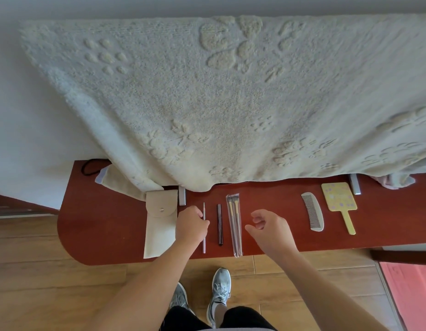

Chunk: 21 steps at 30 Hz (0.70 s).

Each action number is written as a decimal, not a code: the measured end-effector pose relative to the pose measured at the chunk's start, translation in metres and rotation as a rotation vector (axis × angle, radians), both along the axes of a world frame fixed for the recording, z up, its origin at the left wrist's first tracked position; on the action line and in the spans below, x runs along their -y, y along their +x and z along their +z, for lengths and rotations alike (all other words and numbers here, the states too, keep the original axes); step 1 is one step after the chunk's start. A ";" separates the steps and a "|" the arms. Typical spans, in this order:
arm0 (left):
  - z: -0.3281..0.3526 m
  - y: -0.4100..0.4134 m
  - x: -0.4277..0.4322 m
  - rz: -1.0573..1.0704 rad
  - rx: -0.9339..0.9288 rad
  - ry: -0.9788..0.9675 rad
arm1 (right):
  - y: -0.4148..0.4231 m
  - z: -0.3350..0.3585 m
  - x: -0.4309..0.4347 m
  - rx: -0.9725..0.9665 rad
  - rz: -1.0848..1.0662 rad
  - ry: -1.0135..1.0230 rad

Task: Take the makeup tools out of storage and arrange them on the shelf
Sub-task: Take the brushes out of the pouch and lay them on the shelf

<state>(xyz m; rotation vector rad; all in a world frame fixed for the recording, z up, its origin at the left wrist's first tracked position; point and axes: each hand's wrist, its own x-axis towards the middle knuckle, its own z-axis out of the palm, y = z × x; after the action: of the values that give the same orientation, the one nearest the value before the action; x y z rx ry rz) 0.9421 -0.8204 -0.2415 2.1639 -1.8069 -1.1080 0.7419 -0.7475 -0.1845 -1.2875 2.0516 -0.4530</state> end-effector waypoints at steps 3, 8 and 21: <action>-0.001 -0.001 0.000 -0.006 0.004 -0.004 | -0.003 -0.001 0.001 0.001 -0.005 0.001; 0.002 -0.001 -0.001 0.002 0.004 -0.001 | -0.007 -0.002 0.002 0.016 -0.018 0.003; 0.025 -0.036 -0.013 -0.122 0.039 -0.117 | -0.018 0.002 -0.004 0.041 -0.087 -0.024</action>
<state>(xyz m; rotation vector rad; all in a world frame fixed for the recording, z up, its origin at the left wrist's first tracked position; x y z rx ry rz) 0.9063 -0.8071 -0.2165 2.0483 -1.9904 -0.9612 0.7244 -0.7435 -0.1830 -1.1962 2.0792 -0.5408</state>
